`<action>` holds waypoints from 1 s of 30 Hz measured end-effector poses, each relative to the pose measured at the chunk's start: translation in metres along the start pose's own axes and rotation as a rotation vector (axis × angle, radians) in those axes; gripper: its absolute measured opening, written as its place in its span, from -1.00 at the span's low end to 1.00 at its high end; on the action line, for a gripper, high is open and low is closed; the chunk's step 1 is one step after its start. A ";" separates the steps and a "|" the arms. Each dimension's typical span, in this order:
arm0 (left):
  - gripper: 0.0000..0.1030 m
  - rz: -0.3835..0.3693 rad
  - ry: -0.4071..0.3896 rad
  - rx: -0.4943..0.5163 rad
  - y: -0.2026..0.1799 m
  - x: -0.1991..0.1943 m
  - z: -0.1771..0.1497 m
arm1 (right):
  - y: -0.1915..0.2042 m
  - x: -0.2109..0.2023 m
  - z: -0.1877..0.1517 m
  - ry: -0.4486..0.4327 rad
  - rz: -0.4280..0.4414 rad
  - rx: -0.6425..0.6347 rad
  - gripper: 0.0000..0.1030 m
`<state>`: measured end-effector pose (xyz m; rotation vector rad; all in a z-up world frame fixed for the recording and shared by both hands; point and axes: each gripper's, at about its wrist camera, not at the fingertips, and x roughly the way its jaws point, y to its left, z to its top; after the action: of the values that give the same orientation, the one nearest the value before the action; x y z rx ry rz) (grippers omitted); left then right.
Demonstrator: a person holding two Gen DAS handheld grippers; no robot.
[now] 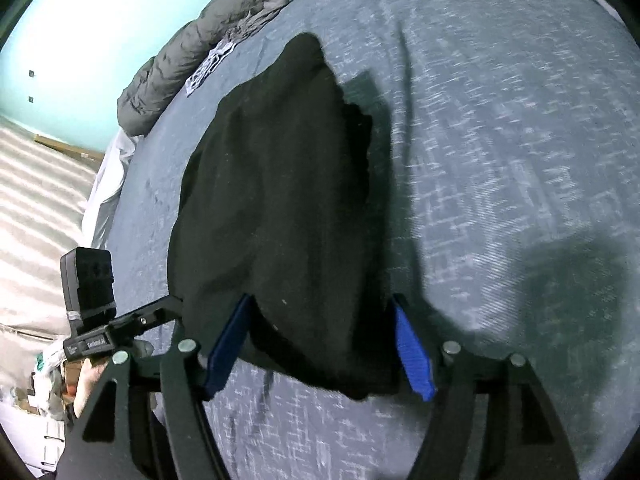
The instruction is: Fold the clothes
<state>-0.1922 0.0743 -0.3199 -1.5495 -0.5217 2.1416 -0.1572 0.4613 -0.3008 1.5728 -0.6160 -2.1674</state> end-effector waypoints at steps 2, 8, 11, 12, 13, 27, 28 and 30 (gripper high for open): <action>0.74 0.012 0.003 0.016 -0.002 -0.002 0.000 | -0.002 -0.012 -0.008 -0.007 -0.037 -0.037 0.37; 0.74 0.056 0.006 0.087 -0.008 -0.010 -0.006 | 0.004 -0.026 -0.046 0.039 -0.197 -0.206 0.37; 0.73 0.064 0.016 0.110 -0.011 -0.009 -0.011 | 0.011 -0.012 -0.056 0.059 -0.298 -0.280 0.23; 0.73 0.067 0.020 0.118 -0.012 -0.008 -0.013 | 0.012 -0.009 -0.056 0.053 -0.316 -0.289 0.16; 0.73 0.070 0.021 0.122 -0.012 -0.007 -0.014 | 0.013 -0.006 -0.055 0.042 -0.316 -0.285 0.14; -0.43 0.060 -0.011 0.213 -0.034 -0.001 -0.010 | 0.032 0.005 -0.046 -0.021 -0.441 -0.510 -0.94; -0.43 0.057 -0.012 0.210 -0.034 -0.001 -0.010 | 0.031 0.002 -0.043 -0.021 -0.450 -0.520 -0.95; -0.43 0.060 -0.014 0.212 -0.038 -0.001 -0.015 | 0.030 -0.002 -0.039 -0.016 -0.479 -0.551 -0.95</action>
<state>-0.1724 0.1056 -0.3033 -1.4505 -0.2451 2.1748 -0.1181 0.4330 -0.2935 1.4846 0.3824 -2.3884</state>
